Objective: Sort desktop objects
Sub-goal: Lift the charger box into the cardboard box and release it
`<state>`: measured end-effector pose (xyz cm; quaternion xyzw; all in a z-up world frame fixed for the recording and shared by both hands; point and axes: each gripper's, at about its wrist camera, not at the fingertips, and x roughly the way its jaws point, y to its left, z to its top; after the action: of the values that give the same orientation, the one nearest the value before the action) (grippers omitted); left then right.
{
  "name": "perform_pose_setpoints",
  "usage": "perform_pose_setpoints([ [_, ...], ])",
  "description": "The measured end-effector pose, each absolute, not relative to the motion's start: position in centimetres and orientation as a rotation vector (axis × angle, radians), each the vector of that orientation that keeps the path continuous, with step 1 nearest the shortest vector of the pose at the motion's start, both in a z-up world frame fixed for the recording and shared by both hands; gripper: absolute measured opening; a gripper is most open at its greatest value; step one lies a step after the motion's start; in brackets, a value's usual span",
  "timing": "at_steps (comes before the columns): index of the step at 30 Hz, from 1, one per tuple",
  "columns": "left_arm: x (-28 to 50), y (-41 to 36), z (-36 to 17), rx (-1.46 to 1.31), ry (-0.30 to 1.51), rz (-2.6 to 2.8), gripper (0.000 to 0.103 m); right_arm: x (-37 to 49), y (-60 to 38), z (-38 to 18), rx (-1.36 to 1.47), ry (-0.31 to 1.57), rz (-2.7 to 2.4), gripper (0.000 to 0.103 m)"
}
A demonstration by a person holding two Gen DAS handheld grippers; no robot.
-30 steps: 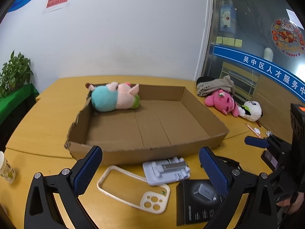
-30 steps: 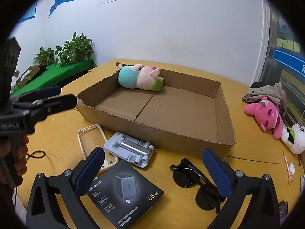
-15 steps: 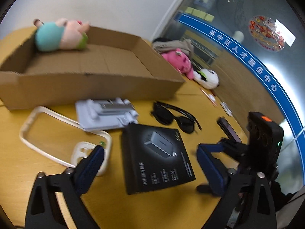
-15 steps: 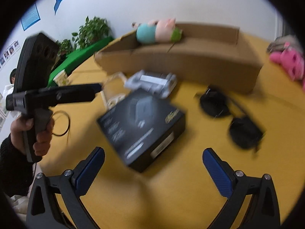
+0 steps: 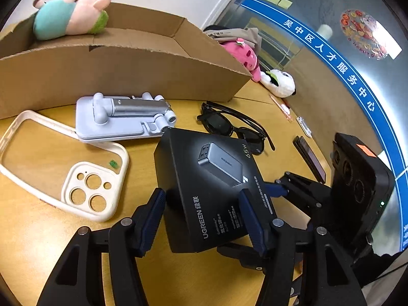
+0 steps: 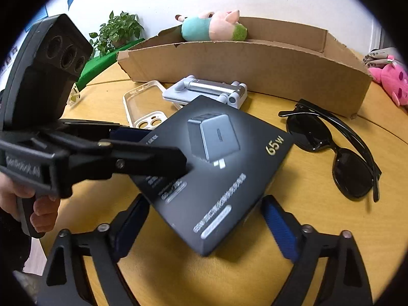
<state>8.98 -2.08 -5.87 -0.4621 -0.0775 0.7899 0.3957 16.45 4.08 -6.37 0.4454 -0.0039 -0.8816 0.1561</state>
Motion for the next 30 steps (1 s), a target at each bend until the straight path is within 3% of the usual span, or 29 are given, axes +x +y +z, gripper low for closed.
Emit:
perform_pose_setpoints([
  [15, 11.4, -4.6, 2.8, -0.954, -0.16, 2.188, 0.061, 17.2, 2.8, 0.8, 1.018, 0.058, -2.601, 0.082],
  [30, 6.4, -8.0, 9.7, -0.753, -0.095, 2.333, 0.061, 9.9, 0.0, 7.5, 0.908, 0.133, -2.586, 0.082],
])
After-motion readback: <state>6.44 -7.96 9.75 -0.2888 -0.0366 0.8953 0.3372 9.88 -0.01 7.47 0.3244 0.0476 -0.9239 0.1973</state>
